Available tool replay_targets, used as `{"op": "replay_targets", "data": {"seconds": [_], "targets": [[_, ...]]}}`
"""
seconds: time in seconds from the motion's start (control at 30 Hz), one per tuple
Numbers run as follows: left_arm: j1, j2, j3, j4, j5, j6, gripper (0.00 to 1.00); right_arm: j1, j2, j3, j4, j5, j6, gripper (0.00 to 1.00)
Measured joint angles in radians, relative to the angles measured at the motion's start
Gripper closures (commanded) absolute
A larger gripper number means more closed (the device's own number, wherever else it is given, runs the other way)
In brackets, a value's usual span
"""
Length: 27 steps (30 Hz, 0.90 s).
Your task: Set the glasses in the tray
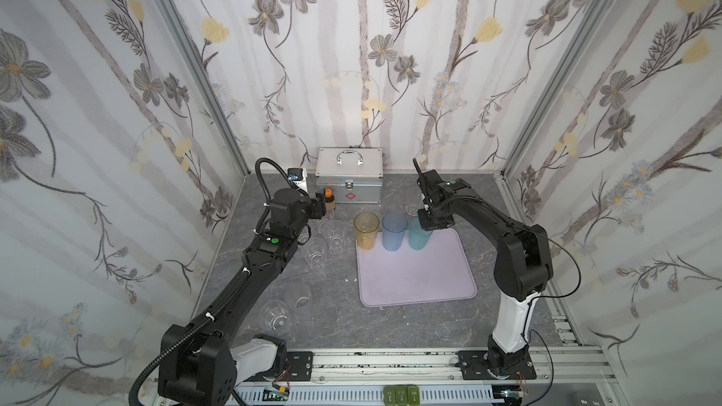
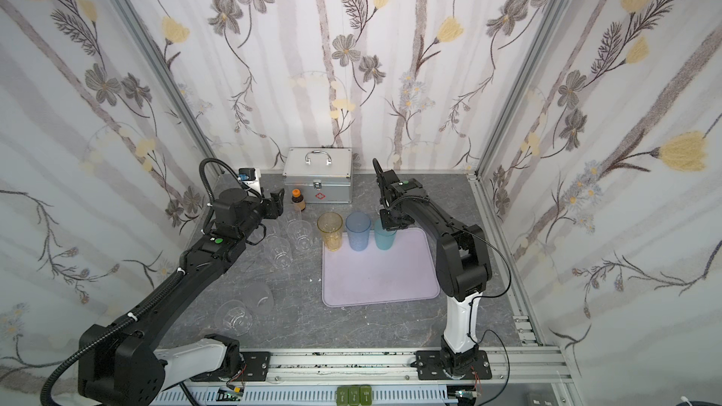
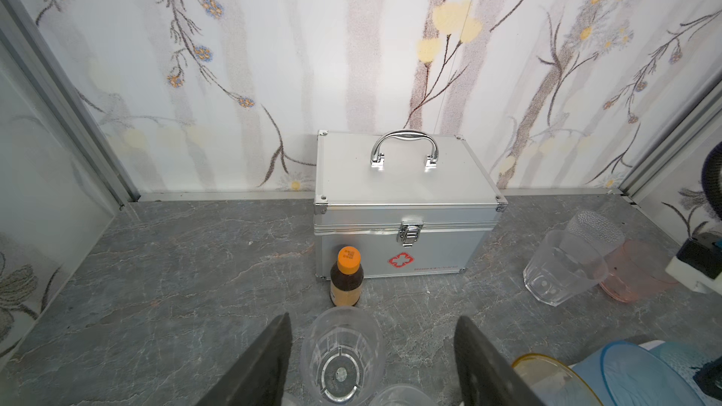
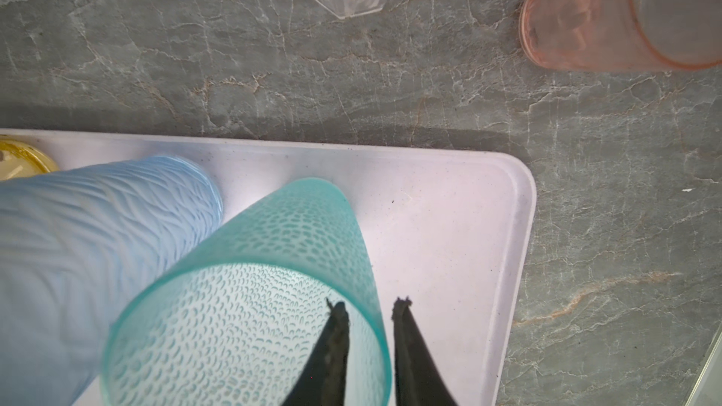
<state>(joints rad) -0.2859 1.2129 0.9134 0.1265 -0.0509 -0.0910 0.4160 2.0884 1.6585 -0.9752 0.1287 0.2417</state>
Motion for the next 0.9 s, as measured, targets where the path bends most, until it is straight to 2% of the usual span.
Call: {"op": "replay_targets", "data": {"seconds": [0.17,0.3,0.47,0.57,0.7,0.9], "targets": [[-0.038,0.082,0.034,0.003,0.052,-0.119,0.31,-0.022,-0.072,0.005,0.016,-0.06,0.011,0.56],[-0.171,0.153,0.099,0.0,0.048,-0.166,0.31,-0.103,-0.169,-0.037,0.103,-0.109,0.047,0.52],[-0.343,0.278,0.209,0.017,0.042,-0.172,0.3,-0.299,-0.223,-0.142,0.273,-0.134,0.154,0.51],[-0.426,0.349,0.269,0.018,0.035,-0.171,0.3,-0.38,-0.22,-0.19,0.361,-0.158,0.214,0.51],[-0.507,0.414,0.321,0.019,0.024,-0.148,0.29,-0.437,-0.147,-0.185,0.45,-0.205,0.266,0.53],[-0.528,0.428,0.325,0.019,-0.003,-0.144,0.29,-0.452,-0.048,-0.172,0.492,-0.262,0.285,0.57]]}}
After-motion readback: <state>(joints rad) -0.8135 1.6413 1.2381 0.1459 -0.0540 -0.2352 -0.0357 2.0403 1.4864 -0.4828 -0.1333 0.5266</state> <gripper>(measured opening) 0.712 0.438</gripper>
